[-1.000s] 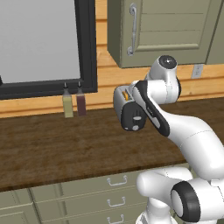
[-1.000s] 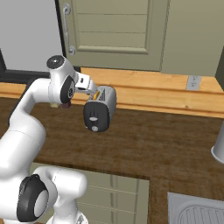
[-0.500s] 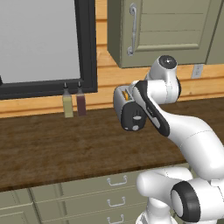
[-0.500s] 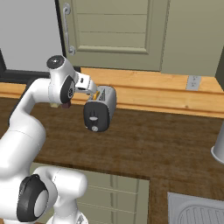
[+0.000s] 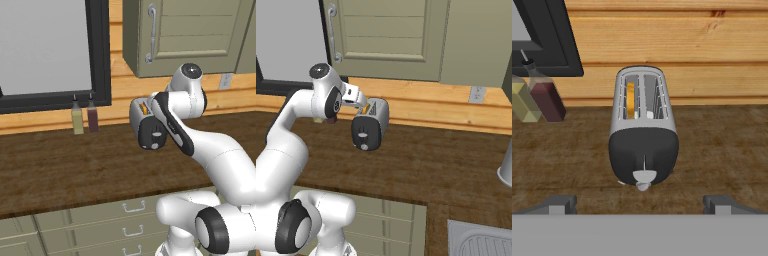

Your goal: Start the toaster. Once the lever pops up, take the bread to the plate on the dining counter.

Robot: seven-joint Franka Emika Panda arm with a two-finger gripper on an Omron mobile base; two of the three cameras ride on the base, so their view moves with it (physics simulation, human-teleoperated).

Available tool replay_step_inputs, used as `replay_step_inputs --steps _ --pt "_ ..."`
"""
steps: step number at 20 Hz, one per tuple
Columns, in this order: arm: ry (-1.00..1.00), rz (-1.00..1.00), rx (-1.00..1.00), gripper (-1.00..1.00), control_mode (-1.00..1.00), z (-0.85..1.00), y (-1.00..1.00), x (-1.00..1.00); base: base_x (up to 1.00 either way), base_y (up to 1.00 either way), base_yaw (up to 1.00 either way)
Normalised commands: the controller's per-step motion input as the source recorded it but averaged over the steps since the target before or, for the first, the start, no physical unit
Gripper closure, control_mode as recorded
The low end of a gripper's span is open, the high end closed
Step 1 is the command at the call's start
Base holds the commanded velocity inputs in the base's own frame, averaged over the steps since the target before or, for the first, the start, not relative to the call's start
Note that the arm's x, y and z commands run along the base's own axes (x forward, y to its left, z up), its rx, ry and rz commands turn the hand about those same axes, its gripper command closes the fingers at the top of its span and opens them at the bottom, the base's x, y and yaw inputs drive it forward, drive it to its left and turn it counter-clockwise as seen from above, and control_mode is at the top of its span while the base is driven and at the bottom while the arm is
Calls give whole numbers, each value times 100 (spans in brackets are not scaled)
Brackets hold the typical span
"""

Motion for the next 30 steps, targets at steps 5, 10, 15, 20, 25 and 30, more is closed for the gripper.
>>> replay_step_inputs --steps 5,10,15,20,25,30 --pt "0 0 0 -100 -100 0 0 0 0 0 0" --pt "0 0 0 -100 -100 0 0 0 0 0 0" --pt "0 0 0 -100 -100 0 0 0 0 0 0" --pt "0 0 0 -100 -100 0 0 0 0 0 0" --pt "0 0 0 -100 -100 0 0 0 0 0 0" --pt "0 0 0 -100 -100 0 0 0 0 0 0"
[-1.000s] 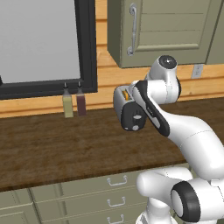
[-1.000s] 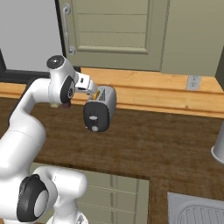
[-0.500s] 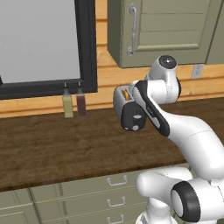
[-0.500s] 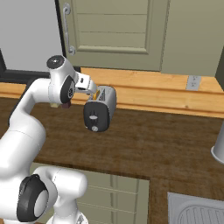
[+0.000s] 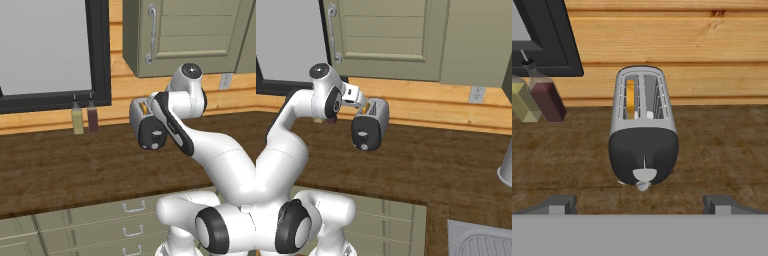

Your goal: Start the toaster. Once the lever pops up, take the bread to the plate on the dining counter.

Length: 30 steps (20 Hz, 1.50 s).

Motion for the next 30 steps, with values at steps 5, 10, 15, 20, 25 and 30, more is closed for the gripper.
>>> replay_step_inputs --steps 5,10,15,20,25,30 --pt "0 0 0 -100 -100 0 0 0 0 0 0" --pt "0 0 0 -100 -100 0 0 0 0 0 0" --pt "0 0 0 -100 -100 0 0 0 0 0 0" --pt "0 0 0 -100 -100 0 0 0 0 0 0" --pt "0 0 0 -100 -100 0 0 0 0 0 0" --pt "0 0 0 -100 -100 0 0 0 0 0 0"
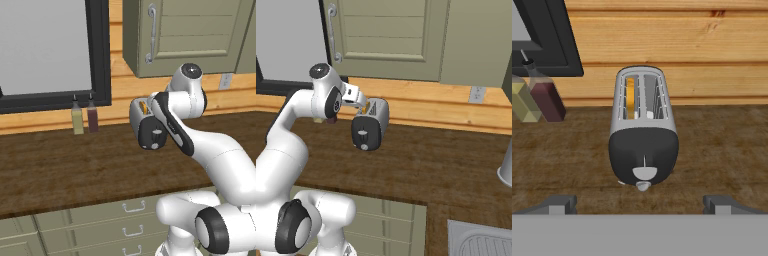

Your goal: Start the toaster. Once the lever pops up, take the bread to the plate on the dining counter.

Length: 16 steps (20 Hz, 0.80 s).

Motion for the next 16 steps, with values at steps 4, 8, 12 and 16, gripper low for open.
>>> replay_step_inputs --steps 4,8,12,16 --pt "0 0 0 -100 -100 0 0 0 0 0 0" --pt "0 0 0 -100 -100 0 0 0 0 0 0" --pt "0 0 0 -100 -100 0 0 -2 0 0 0" --pt "0 0 0 -100 -100 0 5 -9 0 0 0"
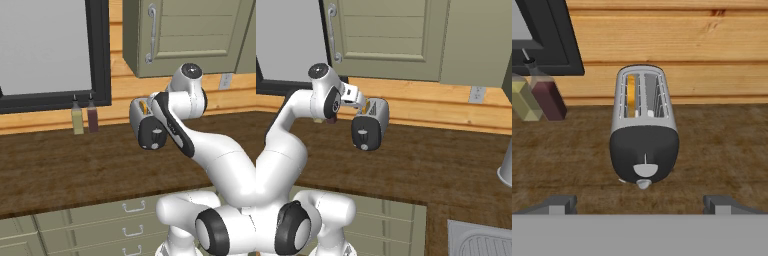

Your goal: Start the toaster. Once the lever pops up, take the bread to the plate on the dining counter.

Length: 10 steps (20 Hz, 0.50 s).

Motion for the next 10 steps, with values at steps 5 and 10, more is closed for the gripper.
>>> replay_step_inputs --steps 5,10 --pt "0 0 0 -100 -100 0 7 -5 0 0 0" --pt "0 0 0 -100 -100 -6 6 0 0 0 0"
